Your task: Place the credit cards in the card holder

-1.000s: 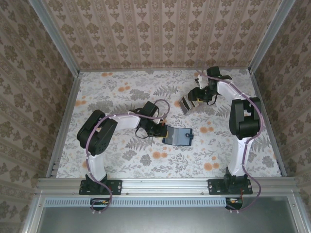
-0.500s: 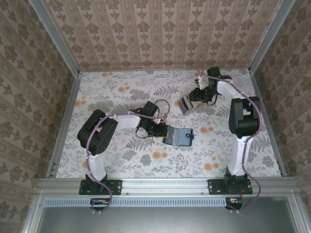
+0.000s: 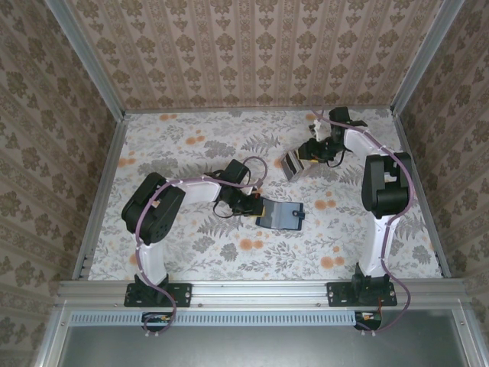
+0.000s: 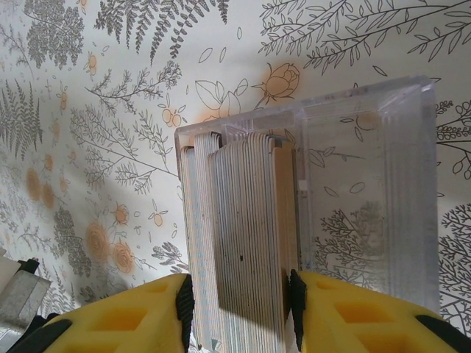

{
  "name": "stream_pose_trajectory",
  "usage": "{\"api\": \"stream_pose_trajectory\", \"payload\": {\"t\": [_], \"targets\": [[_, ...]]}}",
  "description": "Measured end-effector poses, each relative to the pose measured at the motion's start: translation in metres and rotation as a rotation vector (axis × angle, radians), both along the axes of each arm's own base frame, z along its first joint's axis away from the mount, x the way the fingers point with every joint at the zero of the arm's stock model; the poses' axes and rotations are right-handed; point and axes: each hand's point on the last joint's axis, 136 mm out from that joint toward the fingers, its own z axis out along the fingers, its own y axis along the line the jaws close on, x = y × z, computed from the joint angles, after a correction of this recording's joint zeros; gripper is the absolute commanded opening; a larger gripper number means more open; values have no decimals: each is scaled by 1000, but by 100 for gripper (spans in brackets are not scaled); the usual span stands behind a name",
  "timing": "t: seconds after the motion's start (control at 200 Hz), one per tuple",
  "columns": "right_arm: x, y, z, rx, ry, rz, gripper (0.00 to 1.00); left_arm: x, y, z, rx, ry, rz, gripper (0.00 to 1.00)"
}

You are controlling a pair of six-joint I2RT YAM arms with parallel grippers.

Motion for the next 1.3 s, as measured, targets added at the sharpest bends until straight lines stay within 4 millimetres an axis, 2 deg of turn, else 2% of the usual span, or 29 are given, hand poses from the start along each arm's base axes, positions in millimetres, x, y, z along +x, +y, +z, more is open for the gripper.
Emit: {"api": "stream_pose_trajectory", "payload": {"t": [0.365, 1.05, 1.3], "targets": [[0, -5, 3, 8, -6, -20, 29, 0, 0, 0, 0, 0, 0, 0], [1, -9, 6, 13, -11, -29, 32, -1, -3, -3, 2, 7, -7, 0], [0, -13, 12, 19, -22, -38, 27, 0, -4, -3, 3, 10, -9, 0]]}}
